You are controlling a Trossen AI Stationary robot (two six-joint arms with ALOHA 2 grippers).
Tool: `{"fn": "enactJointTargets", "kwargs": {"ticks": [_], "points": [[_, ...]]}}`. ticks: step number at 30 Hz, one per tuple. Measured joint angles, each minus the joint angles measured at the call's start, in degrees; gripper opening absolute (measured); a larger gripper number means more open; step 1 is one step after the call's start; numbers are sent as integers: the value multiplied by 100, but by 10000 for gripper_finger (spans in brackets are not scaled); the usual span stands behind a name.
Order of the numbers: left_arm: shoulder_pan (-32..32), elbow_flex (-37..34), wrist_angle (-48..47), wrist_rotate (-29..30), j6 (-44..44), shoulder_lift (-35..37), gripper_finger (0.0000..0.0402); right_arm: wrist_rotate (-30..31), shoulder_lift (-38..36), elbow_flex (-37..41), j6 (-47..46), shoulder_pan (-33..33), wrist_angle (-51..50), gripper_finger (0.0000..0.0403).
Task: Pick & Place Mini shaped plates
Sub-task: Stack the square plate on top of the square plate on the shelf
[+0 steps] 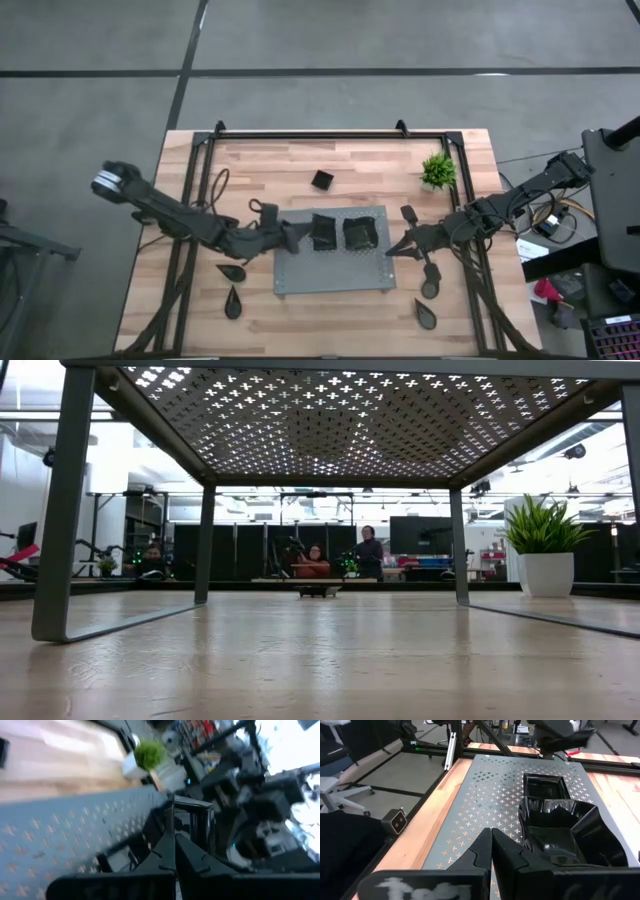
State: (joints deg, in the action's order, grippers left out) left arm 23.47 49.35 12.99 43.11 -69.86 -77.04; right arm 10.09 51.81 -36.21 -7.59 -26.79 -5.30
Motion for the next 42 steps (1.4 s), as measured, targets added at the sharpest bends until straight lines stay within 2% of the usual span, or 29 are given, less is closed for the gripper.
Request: {"fn": "enactJointTargets", "kwargs": {"ticks": [3, 7, 15, 21, 42], "points": [[38, 168, -174, -309, -44, -61, 0, 3, 0, 0, -77, -1, -45, 8], [115, 291, -566, -640, -531, -78, 0, 7, 0, 2, -129, -47, -87, 8], [15, 292, -1131, -831, -1193, 27, 0, 7, 0, 17, -125, -48, -71, 8], [-10, 292, -1112, -1174, -1636, 26, 0, 7, 0, 17, -103, -48, 11, 8], [-162, 292, -1199, -1326, -1957, -127, 0, -3, -2, 20, -142, -48, 9, 8]]}}
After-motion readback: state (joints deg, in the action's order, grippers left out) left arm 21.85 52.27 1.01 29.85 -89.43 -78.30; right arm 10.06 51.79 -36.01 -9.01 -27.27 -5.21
